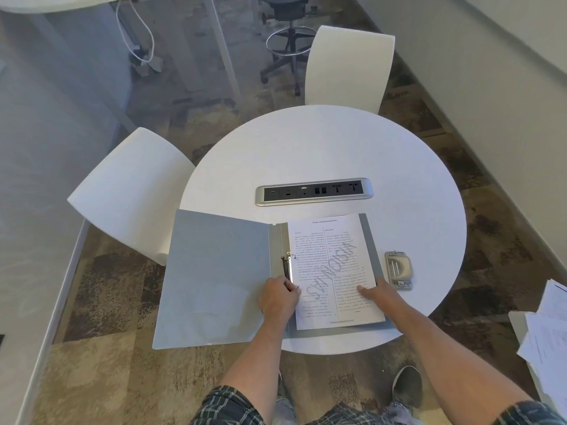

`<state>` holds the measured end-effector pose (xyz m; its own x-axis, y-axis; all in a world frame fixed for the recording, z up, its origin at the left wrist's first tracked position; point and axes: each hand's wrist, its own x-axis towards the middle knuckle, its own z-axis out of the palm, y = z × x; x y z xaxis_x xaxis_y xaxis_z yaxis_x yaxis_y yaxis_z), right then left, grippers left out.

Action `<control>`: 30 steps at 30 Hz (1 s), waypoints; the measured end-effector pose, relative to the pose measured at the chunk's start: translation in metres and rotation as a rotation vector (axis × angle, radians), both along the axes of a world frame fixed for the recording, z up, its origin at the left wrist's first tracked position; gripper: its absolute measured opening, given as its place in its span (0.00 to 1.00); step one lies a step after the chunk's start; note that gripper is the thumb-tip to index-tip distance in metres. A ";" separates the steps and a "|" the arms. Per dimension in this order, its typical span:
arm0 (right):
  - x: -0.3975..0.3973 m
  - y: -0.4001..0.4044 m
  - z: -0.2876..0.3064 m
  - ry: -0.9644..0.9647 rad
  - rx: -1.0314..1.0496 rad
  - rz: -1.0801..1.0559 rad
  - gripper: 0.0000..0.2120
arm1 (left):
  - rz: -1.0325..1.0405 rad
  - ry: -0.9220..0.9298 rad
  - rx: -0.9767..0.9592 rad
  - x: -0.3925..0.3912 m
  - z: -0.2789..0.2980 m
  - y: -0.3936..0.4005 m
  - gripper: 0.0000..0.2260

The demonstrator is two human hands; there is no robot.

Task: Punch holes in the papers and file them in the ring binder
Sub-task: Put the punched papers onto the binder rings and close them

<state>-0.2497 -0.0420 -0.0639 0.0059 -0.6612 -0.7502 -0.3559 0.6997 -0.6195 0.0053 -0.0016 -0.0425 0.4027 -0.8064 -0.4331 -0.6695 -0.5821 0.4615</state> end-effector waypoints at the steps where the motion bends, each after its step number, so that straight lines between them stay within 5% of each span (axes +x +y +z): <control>1: -0.001 0.000 0.001 0.004 0.002 -0.001 0.20 | 0.006 -0.004 -0.005 -0.001 0.000 0.000 0.07; 10: -0.002 0.007 0.000 -0.011 -0.031 0.045 0.24 | 0.064 0.041 -0.092 -0.005 -0.002 0.005 0.17; 15: 0.006 0.014 0.005 0.242 -0.128 0.061 0.25 | 0.092 0.091 -0.099 -0.007 0.001 0.003 0.19; 21: 0.020 0.027 0.017 0.952 -0.606 0.519 0.41 | 0.092 0.097 -0.076 -0.007 0.001 -0.003 0.21; 25: 0.028 0.024 0.011 0.922 -0.603 1.010 0.34 | 0.091 0.028 -0.032 -0.002 0.006 -0.001 0.23; 30: 0.030 0.009 0.009 0.921 -0.449 1.122 0.32 | -0.059 -0.117 0.128 0.001 0.015 -0.012 0.24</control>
